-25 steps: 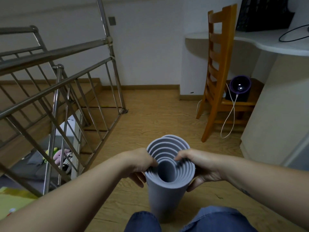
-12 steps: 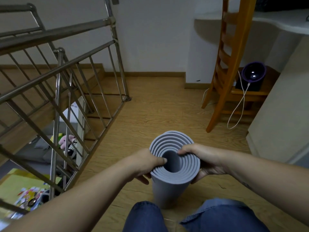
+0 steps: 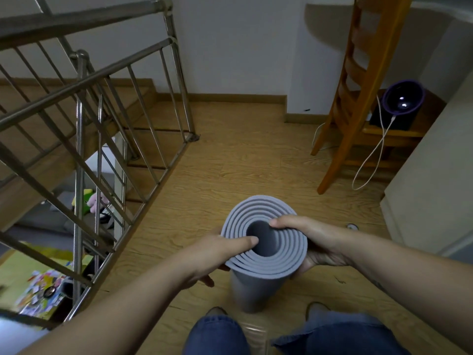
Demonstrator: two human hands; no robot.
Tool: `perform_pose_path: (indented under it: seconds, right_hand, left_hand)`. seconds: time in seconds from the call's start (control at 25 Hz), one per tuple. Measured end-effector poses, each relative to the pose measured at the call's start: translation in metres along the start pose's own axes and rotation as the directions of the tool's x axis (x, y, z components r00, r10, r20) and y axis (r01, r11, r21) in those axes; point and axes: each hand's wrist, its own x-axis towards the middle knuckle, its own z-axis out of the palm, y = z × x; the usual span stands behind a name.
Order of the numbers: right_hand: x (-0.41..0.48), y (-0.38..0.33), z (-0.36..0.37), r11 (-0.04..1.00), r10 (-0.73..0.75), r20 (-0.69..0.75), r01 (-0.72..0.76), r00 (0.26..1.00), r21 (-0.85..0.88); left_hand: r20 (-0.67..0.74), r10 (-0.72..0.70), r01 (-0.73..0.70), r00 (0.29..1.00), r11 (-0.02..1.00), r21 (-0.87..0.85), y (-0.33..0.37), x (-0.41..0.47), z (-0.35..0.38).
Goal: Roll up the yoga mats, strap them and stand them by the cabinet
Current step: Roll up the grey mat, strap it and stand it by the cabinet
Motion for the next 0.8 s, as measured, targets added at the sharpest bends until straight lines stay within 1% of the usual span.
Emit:
perform_pose_path:
  seconds: [0.16,0.2,0.24,0.28,0.32,0.36,0.4,0.44,0.48,0.52,0.56,0.6,0.72,0.8]
  right_hand:
    - [0.021,-0.012,0.002,0.999,0.002,0.028,-0.003,1.000,0.046]
    - [0.024,-0.016,0.000,0.998,0.003,0.029,-0.005,1.000,0.060]
    - [0.025,-0.020,-0.003,0.997,0.010,0.024,-0.012,1.000,0.074]
    - [0.026,-0.024,-0.004,0.996,0.021,0.015,-0.022,1.000,0.084]
    - [0.027,-0.027,-0.005,0.995,0.033,0.002,-0.033,0.999,0.094]
    - [0.028,-0.028,-0.004,0.994,0.037,-0.007,-0.036,0.999,0.099]
    - [0.029,-0.027,-0.002,0.995,0.032,-0.007,-0.032,0.999,0.098]
    - [0.030,-0.026,0.001,0.996,0.024,0.002,-0.024,1.000,0.091]
    - [0.029,-0.025,0.006,0.997,0.016,0.015,-0.018,1.000,0.082]
    - [0.028,-0.025,0.010,0.997,0.009,0.021,-0.011,1.000,0.074]
    - [0.027,-0.026,0.011,0.997,0.005,0.017,-0.007,1.000,0.077]
    - [0.026,-0.025,0.011,0.997,0.005,0.006,-0.006,1.000,0.082]
    - [0.028,-0.029,0.007,0.997,-0.033,-0.011,0.034,0.999,0.073]
    - [0.029,-0.035,0.007,0.995,-0.092,-0.035,0.093,0.995,0.042]
  left_hand:
    - [0.105,-0.036,0.040,0.994,0.999,-0.037,-0.007,0.017,-0.015]
    - [0.089,-0.027,0.030,0.996,0.999,-0.032,-0.005,0.021,-0.017]
    - [0.024,0.016,-0.015,1.000,1.000,-0.024,-0.001,0.024,-0.018]
    - [-0.084,0.113,-0.113,0.990,0.994,0.014,0.003,0.026,-0.020]
    - [-0.202,0.260,-0.238,0.944,0.963,0.128,0.006,0.028,-0.021]
    - [-0.284,0.426,-0.336,0.859,0.888,0.315,0.010,0.028,-0.021]
    - [-0.298,0.575,-0.379,0.762,0.769,0.515,0.017,0.023,-0.017]
    - [-0.250,0.661,-0.378,0.708,0.653,0.656,0.021,0.019,-0.012]
    - [-0.198,0.667,-0.336,0.718,0.582,0.741,0.024,0.018,-0.005]
    - [-0.177,0.629,-0.254,0.757,0.533,0.807,0.025,0.016,0.001]
    - [-0.167,0.597,-0.190,0.785,0.488,0.852,0.025,0.017,0.007]
    - [-0.155,0.581,-0.161,0.799,0.454,0.876,0.026,0.019,0.012]
    - [-0.097,0.572,-0.177,0.815,0.405,0.897,0.029,0.027,0.008]
    - [-0.071,0.553,-0.186,0.830,0.395,0.900,0.034,0.036,-0.001]
